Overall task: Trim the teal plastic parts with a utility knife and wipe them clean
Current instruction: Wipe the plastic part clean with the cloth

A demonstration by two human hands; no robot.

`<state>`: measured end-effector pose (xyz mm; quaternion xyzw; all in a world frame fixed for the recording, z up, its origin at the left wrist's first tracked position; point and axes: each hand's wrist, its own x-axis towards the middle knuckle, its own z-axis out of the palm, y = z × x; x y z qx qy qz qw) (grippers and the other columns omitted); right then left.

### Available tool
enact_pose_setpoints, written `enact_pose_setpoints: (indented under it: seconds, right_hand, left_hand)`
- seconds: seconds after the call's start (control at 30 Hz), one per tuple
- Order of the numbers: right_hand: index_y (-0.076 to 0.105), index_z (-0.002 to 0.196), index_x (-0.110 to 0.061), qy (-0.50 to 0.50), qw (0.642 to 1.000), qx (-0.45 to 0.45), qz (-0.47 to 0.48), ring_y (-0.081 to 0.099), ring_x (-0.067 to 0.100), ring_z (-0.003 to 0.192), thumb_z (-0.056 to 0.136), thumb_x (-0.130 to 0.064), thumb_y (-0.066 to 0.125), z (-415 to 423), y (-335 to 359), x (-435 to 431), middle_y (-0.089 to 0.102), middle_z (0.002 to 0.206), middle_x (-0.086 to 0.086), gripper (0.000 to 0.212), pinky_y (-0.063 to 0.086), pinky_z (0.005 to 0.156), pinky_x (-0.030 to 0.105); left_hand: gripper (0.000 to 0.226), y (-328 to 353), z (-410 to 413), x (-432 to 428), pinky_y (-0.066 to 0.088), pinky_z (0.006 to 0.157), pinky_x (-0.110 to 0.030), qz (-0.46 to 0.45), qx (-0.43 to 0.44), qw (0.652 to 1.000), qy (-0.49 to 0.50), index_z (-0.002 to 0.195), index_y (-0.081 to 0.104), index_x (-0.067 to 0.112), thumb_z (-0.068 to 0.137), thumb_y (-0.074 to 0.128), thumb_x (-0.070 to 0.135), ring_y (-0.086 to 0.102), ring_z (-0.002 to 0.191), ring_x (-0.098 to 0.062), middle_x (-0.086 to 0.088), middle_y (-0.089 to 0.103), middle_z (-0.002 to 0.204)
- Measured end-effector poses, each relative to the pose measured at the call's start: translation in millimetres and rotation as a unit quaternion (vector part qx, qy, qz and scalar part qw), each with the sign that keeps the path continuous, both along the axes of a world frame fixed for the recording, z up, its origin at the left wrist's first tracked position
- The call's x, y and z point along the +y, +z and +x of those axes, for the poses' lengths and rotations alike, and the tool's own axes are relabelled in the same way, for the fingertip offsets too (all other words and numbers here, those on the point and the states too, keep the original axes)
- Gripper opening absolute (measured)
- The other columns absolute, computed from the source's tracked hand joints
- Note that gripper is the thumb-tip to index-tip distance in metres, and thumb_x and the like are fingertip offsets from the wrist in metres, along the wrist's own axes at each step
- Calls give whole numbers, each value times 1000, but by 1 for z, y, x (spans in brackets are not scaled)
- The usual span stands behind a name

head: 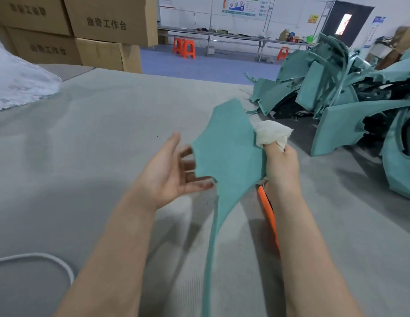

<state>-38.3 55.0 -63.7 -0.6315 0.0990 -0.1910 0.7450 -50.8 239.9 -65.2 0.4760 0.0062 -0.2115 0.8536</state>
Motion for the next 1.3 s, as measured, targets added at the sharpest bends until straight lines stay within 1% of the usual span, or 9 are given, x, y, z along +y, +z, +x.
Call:
enact_pose_setpoints:
  seconds: [0.13,0.23,0.33,0.4,0.47,0.6,1.07,1.2,1.3]
  right_hand:
    - [59,65,-22,5,998,-63,-29,52,10,70,75,-28,61,-1,-2,15,58,66,-7,12,42,64,24]
    - [59,67,-27,-3,988,-106,-109,42,6,59,90,-18,57,-2,-7,16,51,60,-15,25,37,54,24]
    - [62,103,-18,-11,987,-103,-123,51,11,75,95,-13,49,-1,-8,16,58,86,-4,16,42,64,27]
    - [58,98,-16,-22,996,-67,-56,51,11,69,96,-9,44,1,-4,9,56,82,-1,15,40,58,24]
    - [56,84,-20,-33,998,-33,53,51,14,59,96,-15,43,-1,5,-1,58,70,-3,19,35,48,23]
    - [56,78,-22,-31,967,-107,229,51,13,56,99,-23,45,-8,22,-12,55,63,-8,23,38,53,25]
    - [53,87,-22,-16,973,-216,81,49,3,56,99,-16,49,-31,35,16,52,58,-16,14,44,56,19]
    - [54,120,4,-40,958,-280,-46,57,10,82,90,-11,50,-40,37,43,60,105,12,34,50,67,18]
    - [45,136,7,-62,937,-314,-142,50,33,126,89,-5,51,-46,33,56,50,138,22,49,46,102,49]
  left_hand:
    - [40,-3,-15,-20,57,67,-46,-55,32,990,-126,71,78,16,70,48,44,70,74,-27,-5,74,81]
    - [31,-3,-20,-25,56,53,-28,20,-26,981,-190,81,77,14,74,55,35,68,58,-17,1,73,73]
    - [40,1,-14,-26,41,39,-16,124,-35,987,-98,91,68,11,67,67,43,52,44,-8,1,62,63]
    - [43,4,-10,-20,38,43,-18,139,-40,989,-12,73,71,15,47,74,49,47,47,-11,-3,55,63]
    - [27,8,-8,-10,42,46,-18,81,-26,995,51,64,72,16,51,75,40,54,49,-12,-3,61,63]
    - [27,19,-8,9,52,45,-21,-106,19,986,129,90,66,6,66,66,18,69,56,-14,-6,72,70]
    - [35,48,-22,26,42,106,-47,-227,-277,868,343,137,42,14,103,35,13,56,123,-24,-7,57,133]
    - [26,52,-27,6,51,96,-38,-136,-308,882,329,127,46,16,103,35,13,63,111,-18,-2,64,121]
    - [22,54,-32,-6,54,86,-32,-114,-334,885,304,115,53,17,103,36,10,67,103,-15,5,71,106]
